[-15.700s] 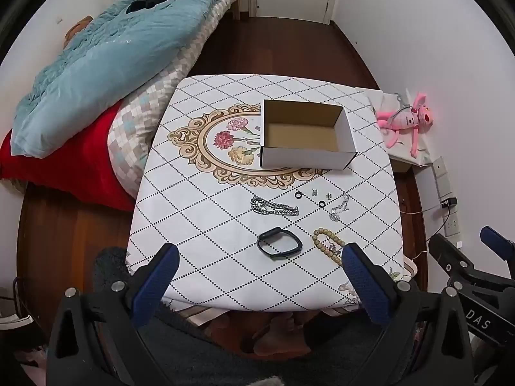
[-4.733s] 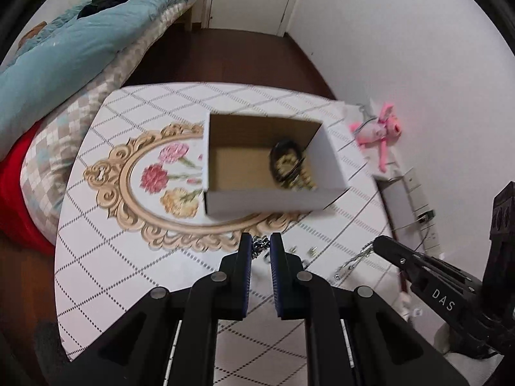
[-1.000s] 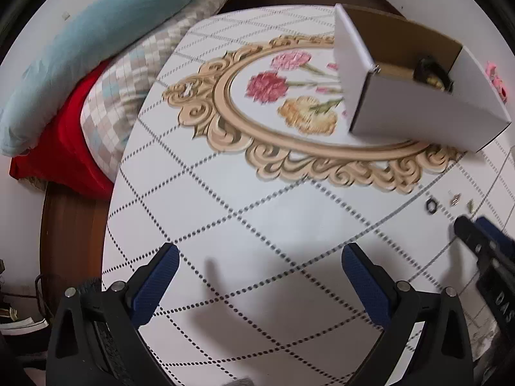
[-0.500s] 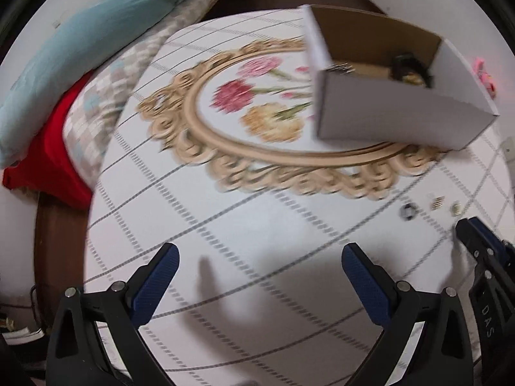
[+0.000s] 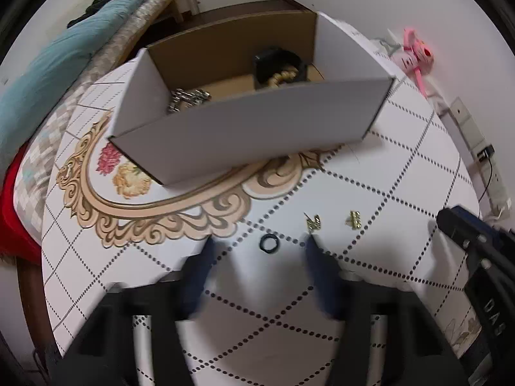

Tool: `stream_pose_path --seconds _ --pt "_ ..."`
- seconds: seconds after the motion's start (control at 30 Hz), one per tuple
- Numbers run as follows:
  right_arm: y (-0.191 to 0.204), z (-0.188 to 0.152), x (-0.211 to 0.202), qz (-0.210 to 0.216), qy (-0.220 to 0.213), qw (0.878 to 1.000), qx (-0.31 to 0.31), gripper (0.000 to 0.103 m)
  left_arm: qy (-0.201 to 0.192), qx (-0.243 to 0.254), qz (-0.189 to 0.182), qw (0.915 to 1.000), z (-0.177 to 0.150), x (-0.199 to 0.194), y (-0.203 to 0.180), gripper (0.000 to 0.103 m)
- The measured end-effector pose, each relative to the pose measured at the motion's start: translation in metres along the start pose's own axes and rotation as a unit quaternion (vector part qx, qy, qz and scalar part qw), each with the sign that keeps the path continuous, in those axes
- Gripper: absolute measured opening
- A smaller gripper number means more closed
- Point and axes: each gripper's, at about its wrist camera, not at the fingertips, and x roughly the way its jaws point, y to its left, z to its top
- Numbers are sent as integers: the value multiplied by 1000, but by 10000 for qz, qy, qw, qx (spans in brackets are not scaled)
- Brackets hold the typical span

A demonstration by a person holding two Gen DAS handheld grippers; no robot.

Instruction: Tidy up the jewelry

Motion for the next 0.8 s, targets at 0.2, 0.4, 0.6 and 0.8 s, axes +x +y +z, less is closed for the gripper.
stream_pose_path --seconds 0.2,0.4,0.6,0.8 --pt "-9 2 0 13 -12 9999 124 13 -18 126 -73 9999 3 1 -2 10" --pt "-8 5 -6 71 -87 9998 162 13 -52 78 -86 9999 1 0 0 10" --pt "-2 12 -20 231 -203 9994 142 13 -212 -132 -298 9992 3 -27 13 10" --pt "14 43 -43 751 -374 9964 118 13 -577 -473 -766 9943 44 -77 40 10"
